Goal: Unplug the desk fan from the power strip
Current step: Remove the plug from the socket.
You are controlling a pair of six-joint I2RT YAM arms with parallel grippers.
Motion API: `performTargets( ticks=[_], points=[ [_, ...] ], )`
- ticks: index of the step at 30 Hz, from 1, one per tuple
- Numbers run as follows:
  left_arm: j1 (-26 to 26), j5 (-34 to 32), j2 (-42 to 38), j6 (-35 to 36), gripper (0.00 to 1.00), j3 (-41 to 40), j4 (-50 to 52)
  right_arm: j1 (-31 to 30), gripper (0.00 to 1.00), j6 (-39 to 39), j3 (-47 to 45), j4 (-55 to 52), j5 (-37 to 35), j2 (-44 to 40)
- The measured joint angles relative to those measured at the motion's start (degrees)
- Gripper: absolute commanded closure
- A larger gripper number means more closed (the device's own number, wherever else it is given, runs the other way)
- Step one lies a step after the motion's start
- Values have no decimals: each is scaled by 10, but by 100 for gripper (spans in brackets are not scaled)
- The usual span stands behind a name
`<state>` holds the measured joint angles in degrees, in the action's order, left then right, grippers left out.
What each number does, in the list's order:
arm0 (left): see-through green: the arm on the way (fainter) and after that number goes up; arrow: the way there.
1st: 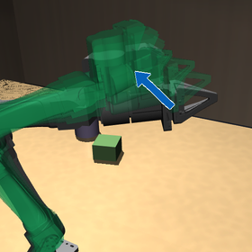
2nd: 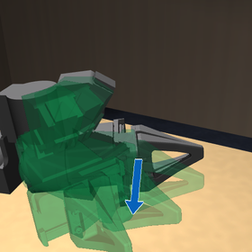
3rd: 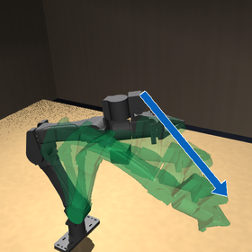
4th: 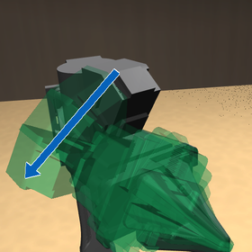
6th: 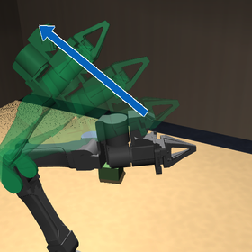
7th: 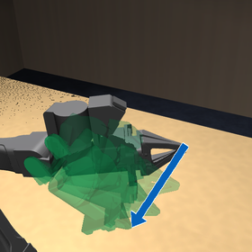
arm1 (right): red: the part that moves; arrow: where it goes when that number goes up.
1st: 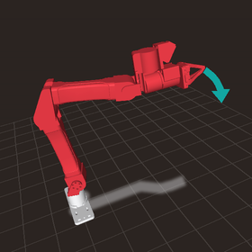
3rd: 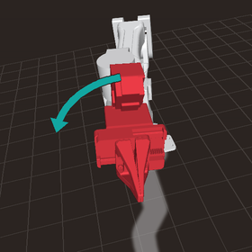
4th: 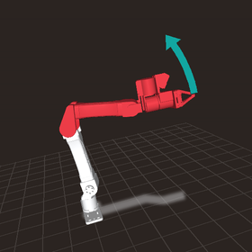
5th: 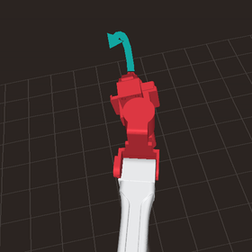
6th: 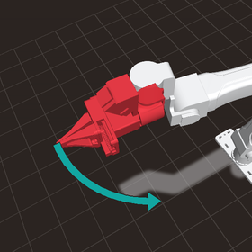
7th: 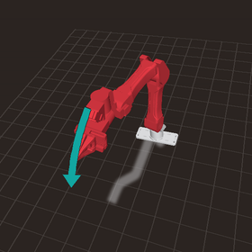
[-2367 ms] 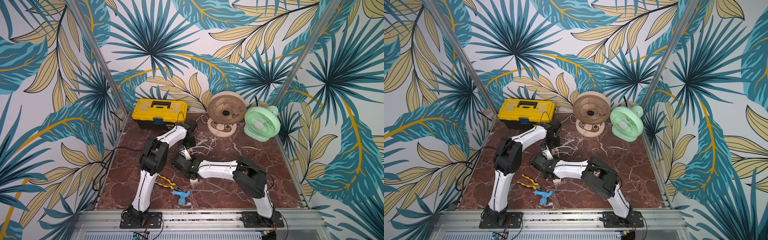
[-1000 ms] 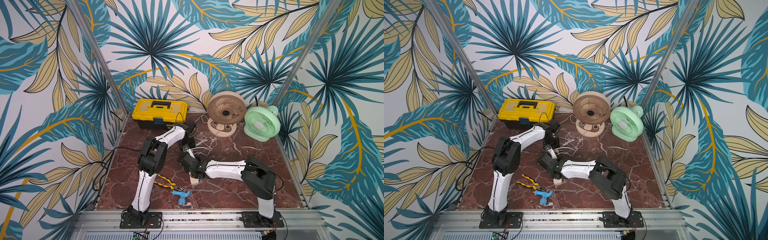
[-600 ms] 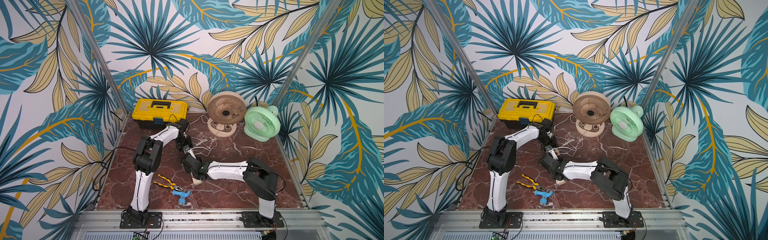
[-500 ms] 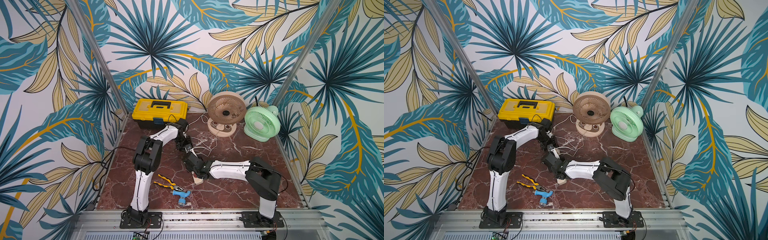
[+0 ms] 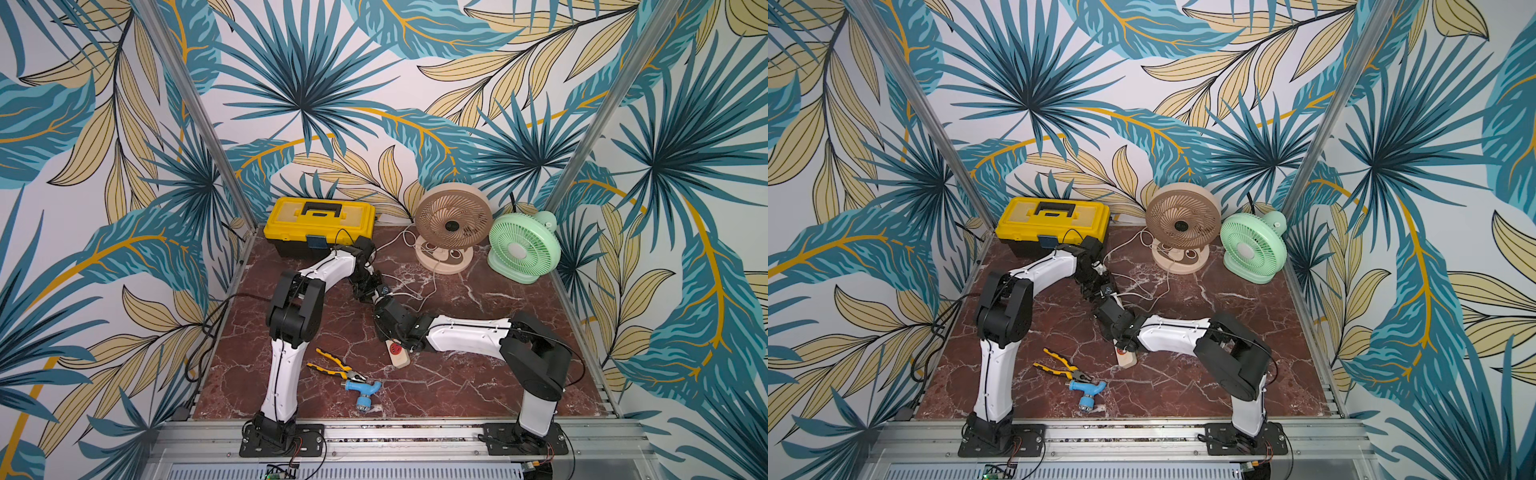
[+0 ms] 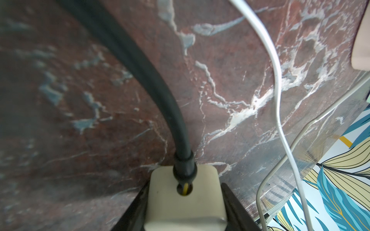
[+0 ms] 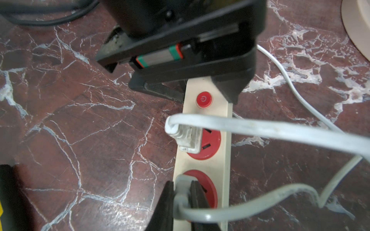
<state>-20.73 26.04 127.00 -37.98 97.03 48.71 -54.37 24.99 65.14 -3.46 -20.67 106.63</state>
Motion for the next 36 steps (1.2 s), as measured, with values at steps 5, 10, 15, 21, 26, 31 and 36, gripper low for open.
performTargets(
  ticks=[5, 10, 15, 21, 26, 31, 36],
  points=[
    [0, -1, 0, -2, 100, 0, 0, -6, 100, -35, 12, -16, -13, 6],
    [0, -2, 0, -2, 100, 2, 2, -26, 100, -87, 33, -37, -60, 23],
    [-1, -3, 2, -2, 100, 5, 5, -42, 100, -129, 41, -39, -102, 35],
    [-3, -7, 3, -5, 100, 8, 8, -45, 100, -149, 38, -33, -116, 37],
    [-3, -8, 3, -7, 100, 9, 9, -46, 100, -145, 29, -18, -123, 36],
    [-4, -11, 3, -10, 100, 9, 9, -28, 100, -106, 9, 1, -85, 19],
    [-6, -18, 4, -22, 100, 11, 9, 4, 100, -45, -9, 9, -12, -2]
  ],
)
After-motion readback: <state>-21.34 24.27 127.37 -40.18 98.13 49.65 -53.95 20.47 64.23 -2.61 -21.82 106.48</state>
